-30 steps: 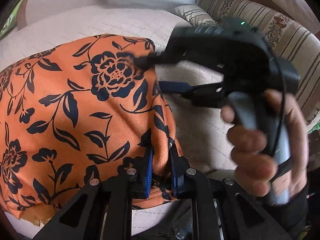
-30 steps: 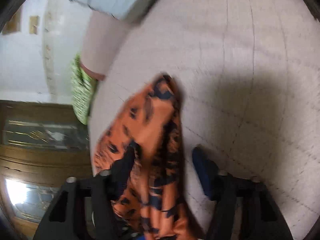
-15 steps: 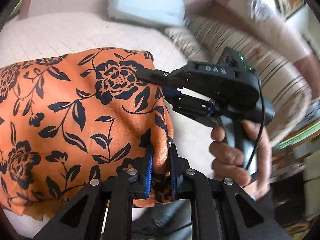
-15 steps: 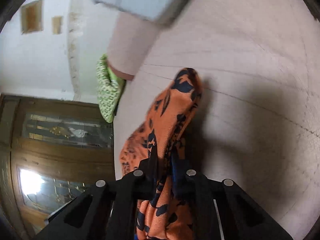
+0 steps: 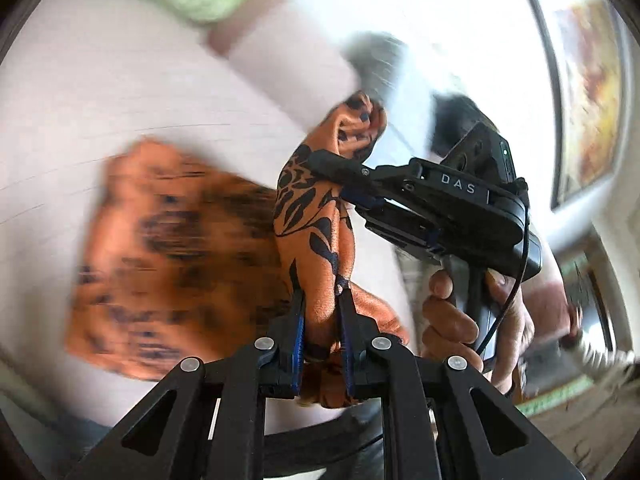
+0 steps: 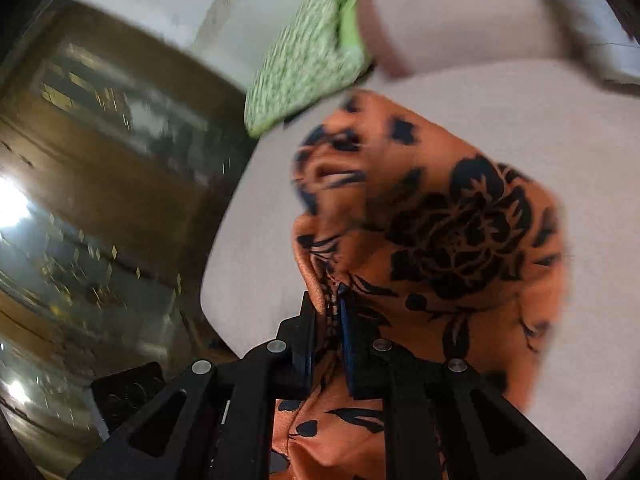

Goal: Fold small clothes

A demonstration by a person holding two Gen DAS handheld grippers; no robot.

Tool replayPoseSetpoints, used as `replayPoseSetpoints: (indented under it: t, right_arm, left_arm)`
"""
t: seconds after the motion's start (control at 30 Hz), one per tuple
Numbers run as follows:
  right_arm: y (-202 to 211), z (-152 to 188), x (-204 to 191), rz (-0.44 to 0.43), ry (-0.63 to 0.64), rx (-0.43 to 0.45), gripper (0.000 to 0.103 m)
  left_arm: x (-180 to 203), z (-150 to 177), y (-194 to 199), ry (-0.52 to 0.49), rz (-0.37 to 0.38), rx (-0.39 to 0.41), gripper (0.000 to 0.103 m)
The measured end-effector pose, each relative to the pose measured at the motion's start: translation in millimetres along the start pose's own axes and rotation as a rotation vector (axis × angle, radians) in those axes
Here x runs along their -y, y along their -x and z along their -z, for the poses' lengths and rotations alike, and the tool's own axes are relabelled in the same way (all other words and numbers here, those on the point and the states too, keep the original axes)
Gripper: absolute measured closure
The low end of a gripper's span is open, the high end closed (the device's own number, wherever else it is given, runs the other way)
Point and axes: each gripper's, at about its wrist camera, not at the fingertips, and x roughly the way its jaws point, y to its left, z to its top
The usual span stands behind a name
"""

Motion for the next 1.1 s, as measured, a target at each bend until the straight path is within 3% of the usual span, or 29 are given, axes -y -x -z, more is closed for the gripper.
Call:
replayPoseSetpoints:
  t: [0.07,0.17,0.23,0.27,0.37,0.4,0.47,0.53,0.63,0.67,0.7,0.77,0.83,0.93,1.03,1.1]
  right_arm:
    - [-47.4,-2.0,-8.8,0.009,-0.004,-0.073,0.092]
    - [-119.9,1.8,-13.0,0.061,0.022,-0.162,0.091]
    - [-151.4,9.4,-4.6,0.063,0.012,-0.230,0.086]
    - [-156.5,14.0,0.6,0.057,-0.008,-0.249,0.084]
    - [-128.1,15.7,-7.6,-0.004,0.003,-0.218,0.069]
    - [-110.4,15.7,-13.0,-0.018,0.013,-0.180,0.057]
    - [-67.6,17.8,-19.6,-0.030,0.057,-0.092,0.047]
    - [-27.5,26.5,-15.6,0.020,0.095,-0.039,0.047]
    - [3.7,44.6,5.7,0.133,0.124,-0.017,0.047]
    - [6.1,56.4,17.7,0.166,0.125,-0.031,0.054]
    - [8.4,69.5,29.1,0.190,0.127,-0.045,0.073]
    - [3.7,110.6,42.6,0.137,0.101,-0.093,0.094]
    - [-14.9,157.8,40.3,0.144,0.132,-0.140,0.094]
    - [-34.1,199.0,41.9,0.167,0.121,-0.157,0.094]
    - [-28.7,208.8,41.3,0.146,0.102,-0.147,0.089]
    - [-1.1,202.1,29.6,0.128,0.141,-0.089,0.086]
  left_arm:
    - [-37.2,-3.4,9.2,0.063,-0.032,0.006,0.091]
    - [-84.8,-2.6,2.0,0.152,-0.148,-0.032,0.089]
    - [-102.9,0.3,2.3,0.215,-0.242,-0.055,0.085]
    - [-102.5,0.4,2.1,0.210,-0.242,-0.057,0.084]
    - [-92.6,1.7,19.8,0.123,-0.246,0.005,0.077]
    - [-86.3,1.7,26.5,0.089,-0.259,0.039,0.076]
    - [-81.8,3.5,35.5,0.070,-0.242,0.071,0.074]
    - [-82.1,3.9,35.6,0.074,-0.252,0.078,0.072]
    - [-73.7,6.3,25.0,0.067,-0.267,0.018,0.070]
    - [-66.0,1.9,20.4,0.062,-0.283,0.001,0.069]
    - [-65.1,0.2,16.6,0.061,-0.295,-0.007,0.069]
    - [-65.3,-2.0,4.0,0.062,-0.325,-0.021,0.069]
    - [-62.5,-2.0,4.2,0.055,-0.373,-0.015,0.069]
    - [-58.7,-1.4,0.1,0.037,-0.453,-0.036,0.068]
    - [-53.8,-1.6,-4.1,0.009,-0.485,-0.039,0.068]
    - [-47.4,-2.4,5.4,0.019,-0.426,-0.026,0.068]
